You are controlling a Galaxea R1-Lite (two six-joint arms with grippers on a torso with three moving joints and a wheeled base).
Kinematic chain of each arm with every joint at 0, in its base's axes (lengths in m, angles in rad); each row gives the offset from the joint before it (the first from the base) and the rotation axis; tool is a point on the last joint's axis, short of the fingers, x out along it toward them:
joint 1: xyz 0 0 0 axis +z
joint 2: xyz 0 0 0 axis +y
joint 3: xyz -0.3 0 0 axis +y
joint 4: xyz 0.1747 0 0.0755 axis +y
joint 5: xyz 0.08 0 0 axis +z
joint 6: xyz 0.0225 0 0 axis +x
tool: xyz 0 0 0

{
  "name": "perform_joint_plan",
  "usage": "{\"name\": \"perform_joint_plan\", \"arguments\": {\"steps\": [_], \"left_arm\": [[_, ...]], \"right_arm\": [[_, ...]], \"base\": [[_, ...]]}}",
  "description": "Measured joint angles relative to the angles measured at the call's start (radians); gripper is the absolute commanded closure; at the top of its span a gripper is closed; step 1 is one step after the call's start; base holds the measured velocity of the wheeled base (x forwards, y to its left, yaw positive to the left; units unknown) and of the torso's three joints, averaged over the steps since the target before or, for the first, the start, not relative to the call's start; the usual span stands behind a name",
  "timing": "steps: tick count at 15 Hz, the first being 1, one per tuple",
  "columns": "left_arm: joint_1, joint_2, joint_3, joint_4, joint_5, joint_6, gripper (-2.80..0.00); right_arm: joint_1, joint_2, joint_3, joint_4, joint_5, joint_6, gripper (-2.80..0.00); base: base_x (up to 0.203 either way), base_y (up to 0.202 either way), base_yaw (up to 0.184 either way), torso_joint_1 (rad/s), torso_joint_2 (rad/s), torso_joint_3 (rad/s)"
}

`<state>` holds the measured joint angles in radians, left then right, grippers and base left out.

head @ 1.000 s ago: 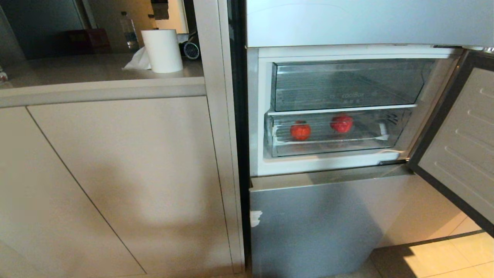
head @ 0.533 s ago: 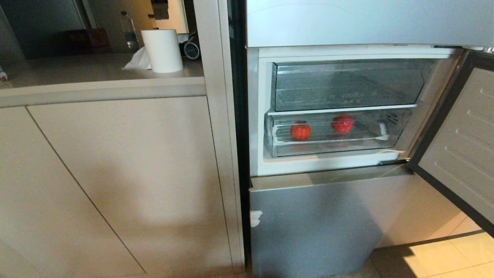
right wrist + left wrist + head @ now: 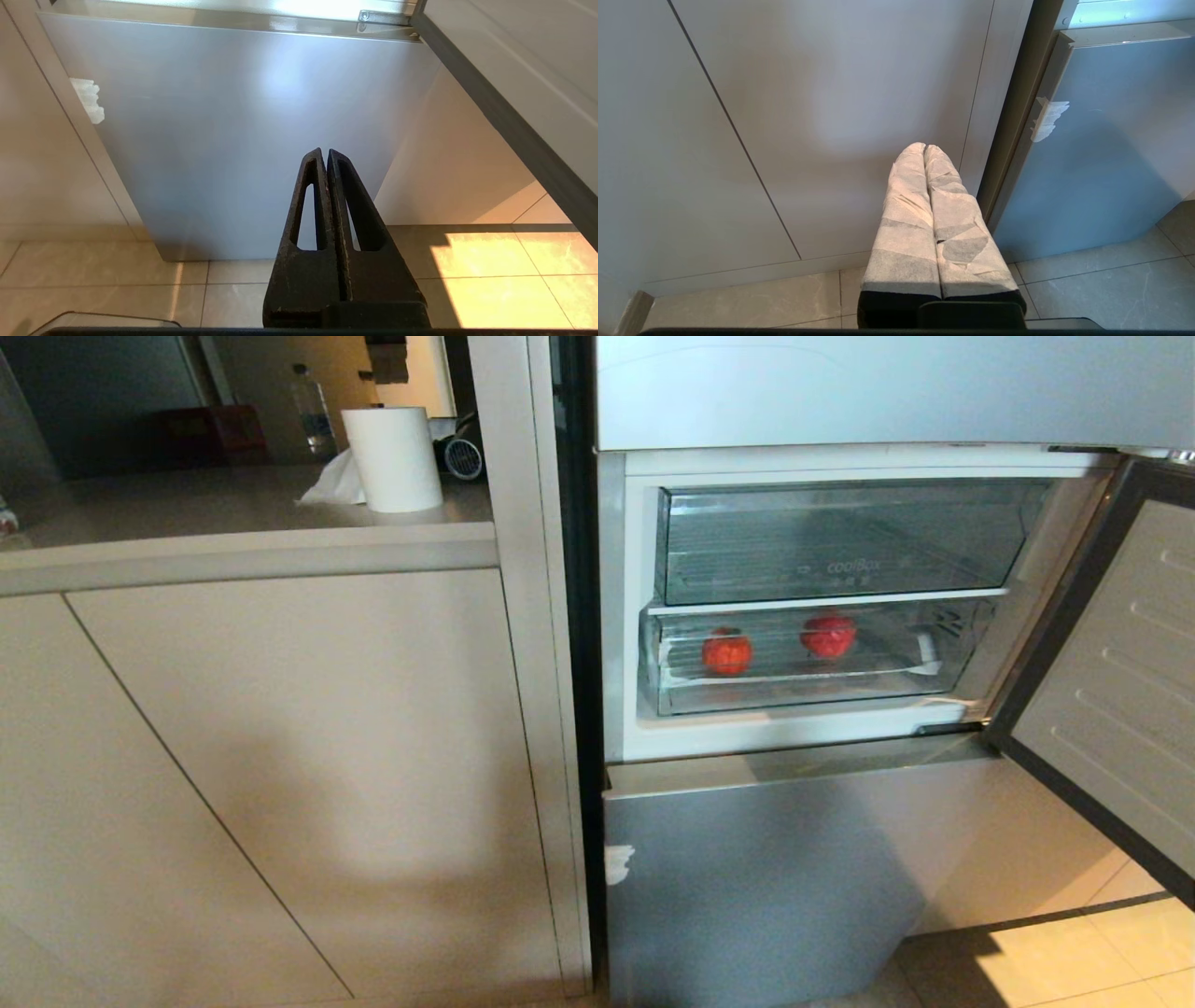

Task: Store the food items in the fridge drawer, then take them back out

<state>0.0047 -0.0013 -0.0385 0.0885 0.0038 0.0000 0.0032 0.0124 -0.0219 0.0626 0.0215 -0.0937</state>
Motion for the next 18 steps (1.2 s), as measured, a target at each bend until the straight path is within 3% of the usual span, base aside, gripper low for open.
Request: {"name": "perform_joint_plan", "arguments": {"steps": [10,18], "left_arm": [[0.001,0.000,0.000,0.000,0.000,0.000,0.00],[0.000,0.000,0.000,0.000,0.000,0.000,0.00]], "right_arm": [[0.000,-0.012,0.021,-0.053,-0.010,0.021,0.00],[0.000,-0.012,0.022,-0.053,-0.015,0.025,0.00]], "base": [[0.000,0.001,-0.008,0.000,0.00,0.001],[0.000,0.009,-0.174,0.005,0.00,0.002]]}}
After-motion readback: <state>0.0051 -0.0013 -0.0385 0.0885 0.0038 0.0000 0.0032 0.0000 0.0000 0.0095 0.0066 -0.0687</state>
